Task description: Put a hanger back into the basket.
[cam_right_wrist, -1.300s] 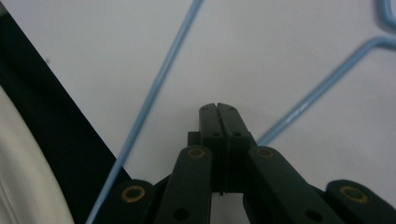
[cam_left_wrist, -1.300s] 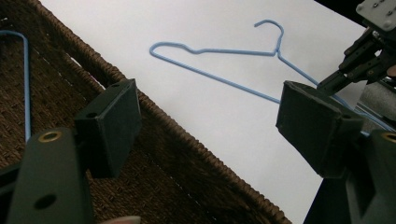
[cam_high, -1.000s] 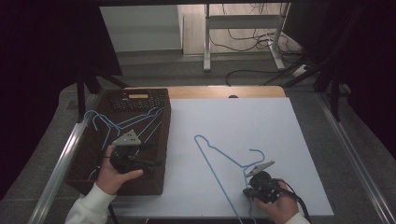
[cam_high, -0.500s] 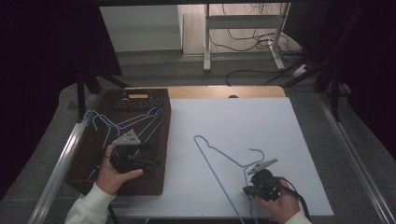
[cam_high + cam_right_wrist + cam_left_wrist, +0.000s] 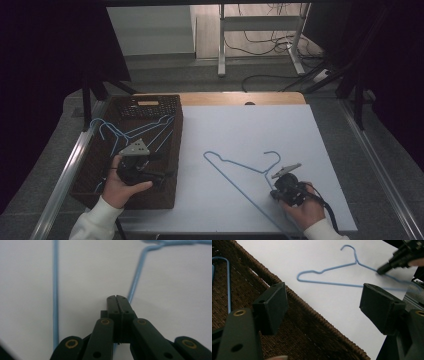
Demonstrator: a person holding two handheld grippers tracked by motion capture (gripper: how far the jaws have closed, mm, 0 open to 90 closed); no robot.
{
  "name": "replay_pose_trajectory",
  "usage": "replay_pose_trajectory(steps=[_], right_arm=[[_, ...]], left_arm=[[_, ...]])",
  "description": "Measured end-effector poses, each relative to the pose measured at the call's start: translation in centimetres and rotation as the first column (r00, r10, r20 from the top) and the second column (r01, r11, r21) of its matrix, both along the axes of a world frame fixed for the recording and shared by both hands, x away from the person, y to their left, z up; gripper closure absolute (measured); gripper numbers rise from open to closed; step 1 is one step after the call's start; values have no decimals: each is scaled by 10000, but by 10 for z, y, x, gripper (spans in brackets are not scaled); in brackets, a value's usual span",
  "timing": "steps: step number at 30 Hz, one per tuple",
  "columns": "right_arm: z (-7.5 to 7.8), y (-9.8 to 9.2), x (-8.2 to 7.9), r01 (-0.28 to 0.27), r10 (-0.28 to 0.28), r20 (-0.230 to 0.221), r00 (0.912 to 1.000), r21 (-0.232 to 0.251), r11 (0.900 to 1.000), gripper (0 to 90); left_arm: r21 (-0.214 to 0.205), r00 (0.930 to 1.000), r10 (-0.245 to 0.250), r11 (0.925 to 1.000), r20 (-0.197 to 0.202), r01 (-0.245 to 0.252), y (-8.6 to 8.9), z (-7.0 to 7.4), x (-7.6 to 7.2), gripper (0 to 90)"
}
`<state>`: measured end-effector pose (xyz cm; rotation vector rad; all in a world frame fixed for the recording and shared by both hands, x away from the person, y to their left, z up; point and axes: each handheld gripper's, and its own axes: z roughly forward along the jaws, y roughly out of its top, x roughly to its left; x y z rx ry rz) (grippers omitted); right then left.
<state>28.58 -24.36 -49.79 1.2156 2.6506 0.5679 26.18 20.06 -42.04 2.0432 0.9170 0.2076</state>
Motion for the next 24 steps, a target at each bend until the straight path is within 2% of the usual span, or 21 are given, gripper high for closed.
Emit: replay_pose_trajectory(steps=[2, 4, 6, 10, 12, 16, 19, 22, 24], right_arm=[[0, -10, 13, 238, -239, 71, 9997, 118, 9996, 892], [-1, -16, 23, 309, -305, -101, 9995, 391, 9988, 892], [-1, -15, 28, 271, -273, 216, 9994, 69, 9996, 892], [-1, -16, 39, 356, -354, 462, 9983, -30, 9994, 892], [-1, -16, 46, 482, -462, 739, 9962, -262, 9985, 892], [-2, -20, 62, 701, -685, 832, 9942, -161, 9974, 892], [-2, -18, 67, 896, -876, 989, 9912, -156, 9959, 892], [2, -3, 62, 571, -620, 617, 9962, 771, 9954, 891], [6, 20, 56, -27, -37, 565, 9984, 1132, 9936, 891]], left_arm=[[15, 10000, 16, 10000, -22, -16, 0, 0, 0, 221], [28, 10000, 20, 10000, -25, -20, -1, 0, 0, 221], [31, 10000, 27, 10000, -30, -27, -1, -1, 0, 221], [5, 10000, 32, 10000, -31, -32, -1, 0, 0, 221], [-29, 10000, -10, 10000, -37, 10, -1, 0, 0, 221], [-64, 10000, 31, 10000, -13, -31, 0, 0, 0, 221], [-77, 10000, 53, 10000, 9, -53, 0, 1, 0, 222], [-82, 10000, 72, 9999, 19, -72, 0, 0, 1, 222], [-63, 10000, 98, 9999, 8, -98, 0, 0, 1, 222]])
